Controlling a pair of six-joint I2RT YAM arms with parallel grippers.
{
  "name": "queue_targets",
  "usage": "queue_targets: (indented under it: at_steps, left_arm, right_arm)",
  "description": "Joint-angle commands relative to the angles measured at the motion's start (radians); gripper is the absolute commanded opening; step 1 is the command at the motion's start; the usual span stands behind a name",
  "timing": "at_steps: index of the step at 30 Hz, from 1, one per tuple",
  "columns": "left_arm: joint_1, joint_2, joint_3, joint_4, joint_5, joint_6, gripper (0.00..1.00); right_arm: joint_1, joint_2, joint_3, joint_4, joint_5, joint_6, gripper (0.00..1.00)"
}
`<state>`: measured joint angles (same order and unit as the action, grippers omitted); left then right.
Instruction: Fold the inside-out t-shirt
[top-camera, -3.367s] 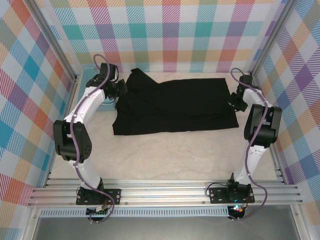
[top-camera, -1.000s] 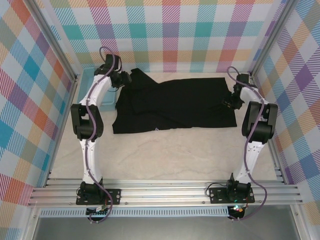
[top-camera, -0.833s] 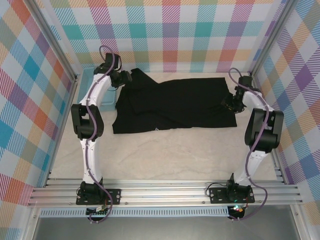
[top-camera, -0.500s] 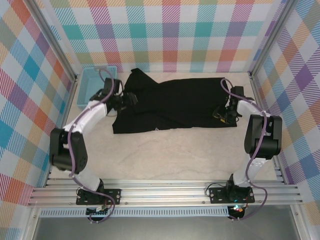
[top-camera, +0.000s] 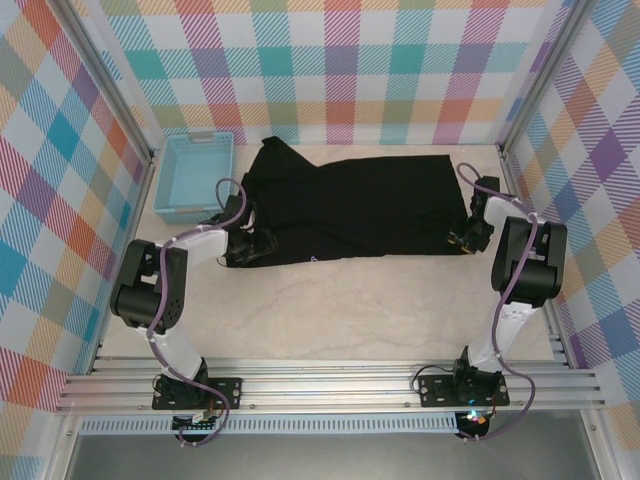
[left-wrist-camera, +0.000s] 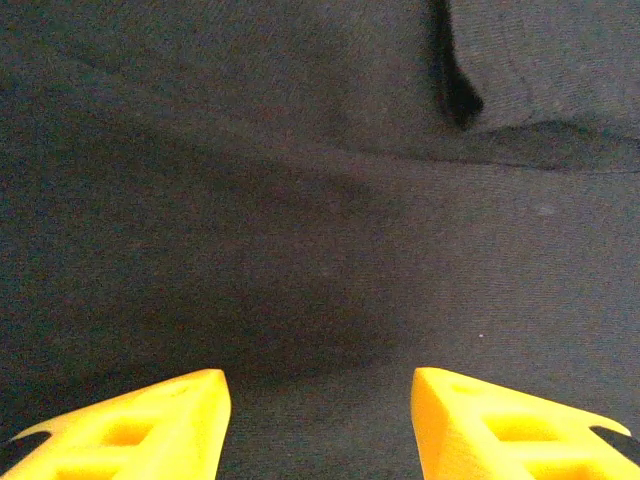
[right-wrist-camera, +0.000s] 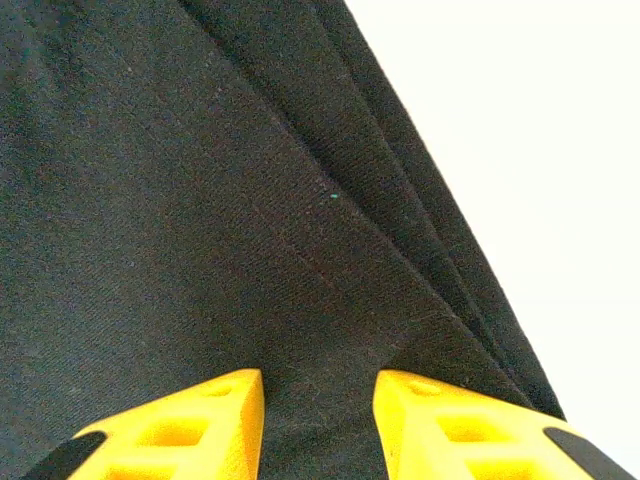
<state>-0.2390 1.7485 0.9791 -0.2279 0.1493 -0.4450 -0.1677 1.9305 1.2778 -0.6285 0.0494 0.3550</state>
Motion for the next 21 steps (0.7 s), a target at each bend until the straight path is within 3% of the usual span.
queue_targets:
  at_steps: [1,10,15,21]
  left_arm:
    - [0.013,-0.032,-0.083,-0.028,-0.053,0.022,0.52]
    - [0.021,-0.165,-0.292,-0.042,-0.039,0.003,0.52]
    - [0.021,-0.227,-0.333,-0.087,-0.032,0.001,0.52]
    - [0.013,-0.348,-0.379,-0.145,0.017,-0.017,0.52]
  right_arm:
    - [-0.012,0.050,-0.010,-0.093,0.130,-0.029,0.29]
    - [-0.013,-0.023,-0.121,-0.120,0.292,-0.038,0.26]
    - [-0.011,-0.075,-0.186,-0.113,0.325,-0.022,0.25]
    - [-0.011,-0.250,-0.299,-0.067,0.335,0.017,0.26]
